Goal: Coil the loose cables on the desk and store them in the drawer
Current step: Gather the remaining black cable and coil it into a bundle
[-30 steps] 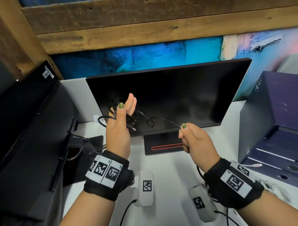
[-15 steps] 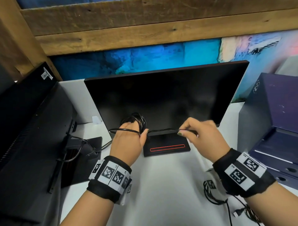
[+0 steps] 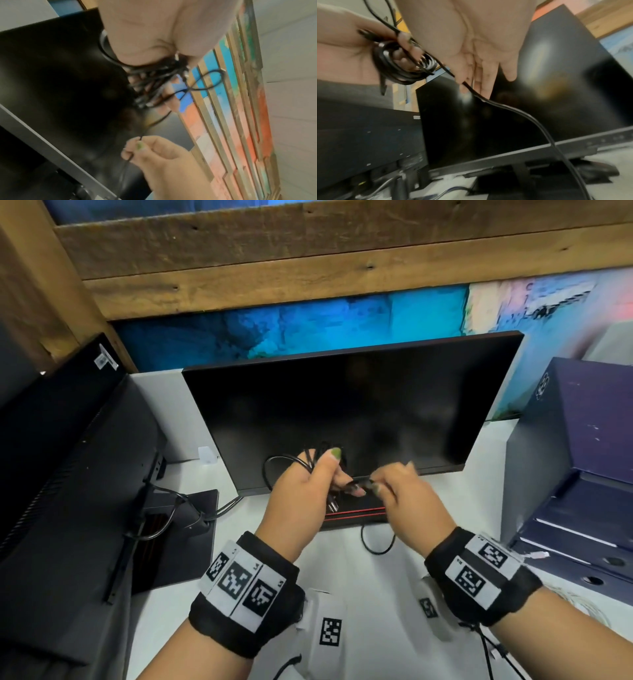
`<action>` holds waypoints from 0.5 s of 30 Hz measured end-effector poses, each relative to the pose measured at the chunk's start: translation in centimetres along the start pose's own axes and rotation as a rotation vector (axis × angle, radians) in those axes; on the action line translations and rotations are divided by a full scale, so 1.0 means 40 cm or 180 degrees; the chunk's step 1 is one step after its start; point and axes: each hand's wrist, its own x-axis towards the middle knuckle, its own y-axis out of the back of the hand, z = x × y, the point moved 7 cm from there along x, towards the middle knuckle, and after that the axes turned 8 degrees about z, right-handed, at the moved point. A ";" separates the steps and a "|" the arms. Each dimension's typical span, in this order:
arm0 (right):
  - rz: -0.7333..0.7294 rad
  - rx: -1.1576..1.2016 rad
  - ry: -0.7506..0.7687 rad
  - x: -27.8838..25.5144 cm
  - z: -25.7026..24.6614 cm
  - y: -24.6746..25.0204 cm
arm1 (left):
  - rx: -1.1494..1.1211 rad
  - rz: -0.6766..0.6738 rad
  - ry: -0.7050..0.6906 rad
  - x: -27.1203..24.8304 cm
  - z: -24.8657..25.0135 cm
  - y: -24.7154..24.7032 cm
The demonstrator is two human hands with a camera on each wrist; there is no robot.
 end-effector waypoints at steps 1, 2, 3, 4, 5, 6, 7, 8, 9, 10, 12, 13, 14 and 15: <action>-0.0147 0.0235 -0.0112 -0.022 -0.009 -0.012 | -0.0005 0.0157 0.0005 0.000 0.007 0.010; -0.0283 0.0455 -0.0208 -0.043 -0.017 -0.023 | 0.0029 0.0286 -0.0014 0.001 0.011 0.020; -0.0365 0.0646 -0.0275 -0.061 -0.027 -0.029 | 0.0061 0.0356 -0.0025 0.002 0.014 0.027; -0.0392 0.0808 -0.0290 -0.071 -0.039 -0.028 | 0.0081 0.0384 -0.0018 0.001 0.017 0.032; -0.0361 0.0899 -0.0245 -0.076 -0.053 -0.023 | 0.0080 0.0371 0.0009 0.000 0.014 0.031; -0.0286 0.0922 -0.0122 -0.076 -0.069 -0.013 | 0.0029 0.0292 0.0056 -0.001 0.010 0.025; -0.0189 0.0886 0.0060 -0.075 -0.080 -0.008 | -0.0043 0.0175 0.0119 -0.004 0.003 0.014; -0.0107 0.0825 0.0233 -0.074 -0.094 -0.002 | -0.0100 0.0072 0.0186 -0.008 -0.005 0.004; -0.0039 0.0787 0.0303 -0.073 -0.099 0.001 | -0.0164 0.0015 0.0234 -0.011 -0.012 -0.005; 0.0002 0.0830 0.0258 -0.074 -0.098 0.003 | -0.0245 0.0001 0.0260 -0.014 -0.016 -0.009; 0.0130 0.1177 -0.0044 -0.078 -0.078 0.004 | -0.0575 0.0068 0.0232 -0.017 -0.011 -0.011; 0.0253 0.1450 -0.0263 -0.080 -0.062 0.007 | -0.0817 0.0110 0.0211 -0.017 -0.004 -0.007; 0.0394 0.1776 -0.0516 -0.082 -0.045 0.014 | -0.1060 0.0141 0.0207 -0.018 0.005 -0.003; 0.0512 0.2017 -0.0741 -0.084 -0.030 0.020 | -0.1314 0.0177 0.0221 -0.016 0.010 0.003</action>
